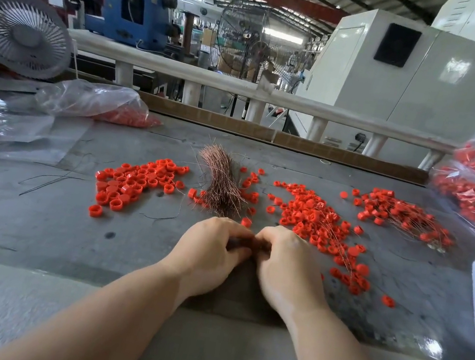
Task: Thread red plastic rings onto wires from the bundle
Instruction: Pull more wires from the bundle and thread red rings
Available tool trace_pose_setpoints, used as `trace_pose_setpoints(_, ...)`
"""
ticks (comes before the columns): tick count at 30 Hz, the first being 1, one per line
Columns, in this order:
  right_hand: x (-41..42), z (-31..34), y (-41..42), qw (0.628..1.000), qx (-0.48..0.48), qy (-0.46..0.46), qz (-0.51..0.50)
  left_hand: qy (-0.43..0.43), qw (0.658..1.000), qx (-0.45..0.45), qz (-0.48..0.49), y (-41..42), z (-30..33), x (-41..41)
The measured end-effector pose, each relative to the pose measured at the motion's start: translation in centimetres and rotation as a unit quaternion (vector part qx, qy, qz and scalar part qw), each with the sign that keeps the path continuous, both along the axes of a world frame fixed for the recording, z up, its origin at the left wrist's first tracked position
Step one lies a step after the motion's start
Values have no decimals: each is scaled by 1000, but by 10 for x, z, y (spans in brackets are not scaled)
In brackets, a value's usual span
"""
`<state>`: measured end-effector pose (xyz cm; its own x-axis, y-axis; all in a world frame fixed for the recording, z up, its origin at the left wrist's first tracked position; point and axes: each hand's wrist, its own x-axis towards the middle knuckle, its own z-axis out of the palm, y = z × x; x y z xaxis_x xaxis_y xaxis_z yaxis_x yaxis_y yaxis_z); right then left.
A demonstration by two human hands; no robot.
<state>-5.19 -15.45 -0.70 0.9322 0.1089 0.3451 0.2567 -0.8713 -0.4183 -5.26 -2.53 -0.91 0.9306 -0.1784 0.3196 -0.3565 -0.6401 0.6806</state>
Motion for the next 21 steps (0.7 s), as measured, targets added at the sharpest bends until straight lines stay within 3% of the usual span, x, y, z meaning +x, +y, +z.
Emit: trace_pose_setpoints(21,1,-1,2,1000,11,4,-11,-19,999,39,-8,0,-3,1)
